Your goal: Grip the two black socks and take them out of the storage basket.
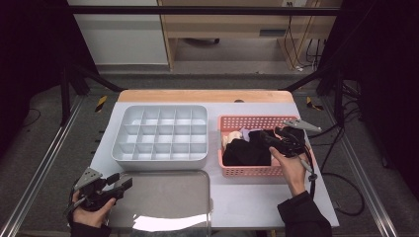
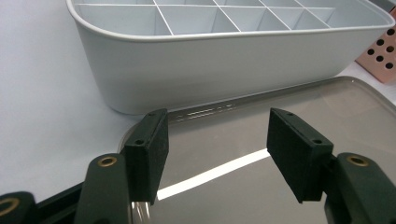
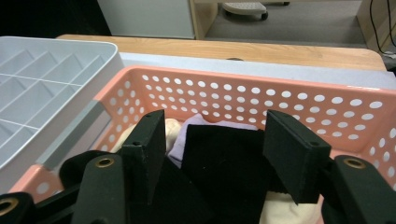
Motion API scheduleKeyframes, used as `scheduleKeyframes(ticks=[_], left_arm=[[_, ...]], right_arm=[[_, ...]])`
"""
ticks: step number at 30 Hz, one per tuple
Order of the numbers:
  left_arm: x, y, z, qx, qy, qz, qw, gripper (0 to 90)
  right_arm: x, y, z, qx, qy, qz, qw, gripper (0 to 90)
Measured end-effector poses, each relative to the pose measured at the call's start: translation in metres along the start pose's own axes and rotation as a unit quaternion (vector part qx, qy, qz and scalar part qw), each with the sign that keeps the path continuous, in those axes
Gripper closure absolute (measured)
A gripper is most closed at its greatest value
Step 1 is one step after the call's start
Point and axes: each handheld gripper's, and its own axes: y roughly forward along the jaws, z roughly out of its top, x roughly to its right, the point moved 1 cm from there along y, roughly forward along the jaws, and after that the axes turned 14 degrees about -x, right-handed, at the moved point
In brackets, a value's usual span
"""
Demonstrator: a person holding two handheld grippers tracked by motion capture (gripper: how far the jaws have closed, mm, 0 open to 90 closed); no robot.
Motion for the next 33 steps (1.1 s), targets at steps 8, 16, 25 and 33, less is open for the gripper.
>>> scheduleKeyframes(ticks=[8,16,25,33], left_arm=[[-0.001,-0.002,0.000,0.008,0.001,-0.002,1.0000,40.1],[-0.003,-0.001,0.000,0.004,-0.001,-0.003,1.0000,38.1],[-0.005,-0.001,-0.001,0.003,-0.003,-0.011,0.9999,40.9],[-0.005,0.000,-0.001,0.001,-0.001,-0.011,0.9999,41.7]], right_arm=[[0.009,0.014,0.007,-0.016,0.010,-0.016,0.9997,40.2],[0.020,0.026,0.010,-0.026,0.028,-0.021,0.9990,40.6],[0.026,0.041,0.012,-0.035,0.037,-0.025,0.9984,41.3],[0.028,0.054,0.015,-0.066,0.029,-0.034,0.9969,41.1]])
